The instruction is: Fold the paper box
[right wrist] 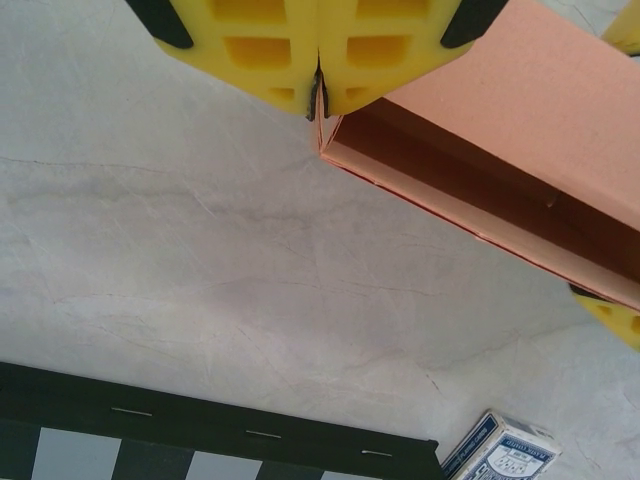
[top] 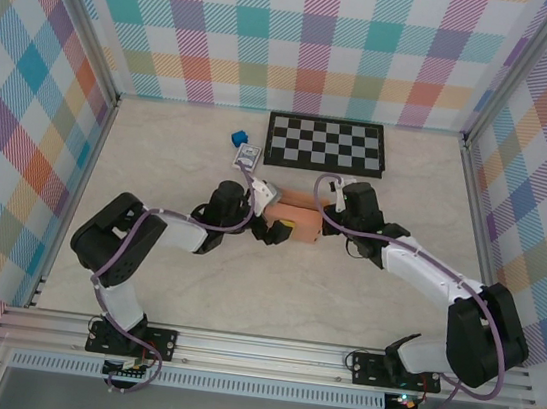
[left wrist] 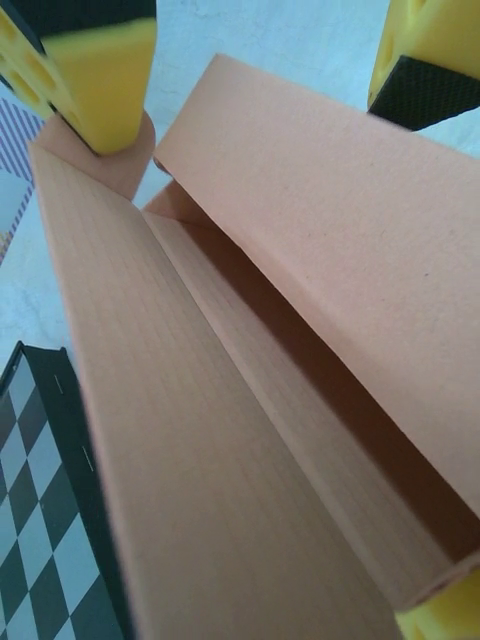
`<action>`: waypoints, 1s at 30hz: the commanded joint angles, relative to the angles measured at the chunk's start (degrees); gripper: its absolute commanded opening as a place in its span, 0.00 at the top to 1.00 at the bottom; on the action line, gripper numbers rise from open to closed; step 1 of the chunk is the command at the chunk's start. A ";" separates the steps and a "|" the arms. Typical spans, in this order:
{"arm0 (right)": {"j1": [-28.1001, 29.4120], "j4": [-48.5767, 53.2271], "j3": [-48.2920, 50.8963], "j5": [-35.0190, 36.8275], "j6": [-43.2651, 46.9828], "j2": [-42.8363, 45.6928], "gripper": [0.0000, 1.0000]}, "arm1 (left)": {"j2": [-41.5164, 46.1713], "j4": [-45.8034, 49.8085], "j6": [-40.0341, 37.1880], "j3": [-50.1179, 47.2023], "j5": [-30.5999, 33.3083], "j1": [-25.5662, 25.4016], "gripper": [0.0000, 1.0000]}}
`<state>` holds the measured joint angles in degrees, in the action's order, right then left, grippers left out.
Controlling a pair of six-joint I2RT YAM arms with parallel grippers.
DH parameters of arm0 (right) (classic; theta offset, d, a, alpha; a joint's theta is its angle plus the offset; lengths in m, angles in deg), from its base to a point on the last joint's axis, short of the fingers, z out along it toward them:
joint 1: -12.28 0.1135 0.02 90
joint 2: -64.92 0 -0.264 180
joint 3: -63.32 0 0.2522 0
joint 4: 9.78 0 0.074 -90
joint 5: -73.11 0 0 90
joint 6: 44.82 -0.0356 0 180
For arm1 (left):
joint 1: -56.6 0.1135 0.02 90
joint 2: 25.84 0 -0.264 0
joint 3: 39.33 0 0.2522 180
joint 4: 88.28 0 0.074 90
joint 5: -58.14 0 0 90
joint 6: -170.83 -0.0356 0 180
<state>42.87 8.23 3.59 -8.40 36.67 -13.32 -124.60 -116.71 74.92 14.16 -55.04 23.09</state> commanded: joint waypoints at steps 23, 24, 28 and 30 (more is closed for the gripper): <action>-4.36 -4.94 -0.84 -13.24 20.82 -2.29 1.00 | 17.72 17.21 -24.85 -6.10 -12.29 9.60 0.00; -4.56 -4.83 -0.92 -13.98 20.94 -2.27 1.00 | 16.96 17.51 -25.75 -5.53 -12.24 9.70 0.00; -4.81 -4.92 -1.05 -15.21 21.17 -2.25 1.00 | 13.94 16.07 -27.48 -3.98 -10.78 9.52 0.00; -4.81 -5.33 -1.05 -15.96 21.25 -2.19 1.00 | 11.81 13.39 -27.85 -3.48 -9.96 9.44 0.00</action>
<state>38.23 4.56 3.59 -21.14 56.42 -15.17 -110.68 -99.05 50.13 8.89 -65.21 32.42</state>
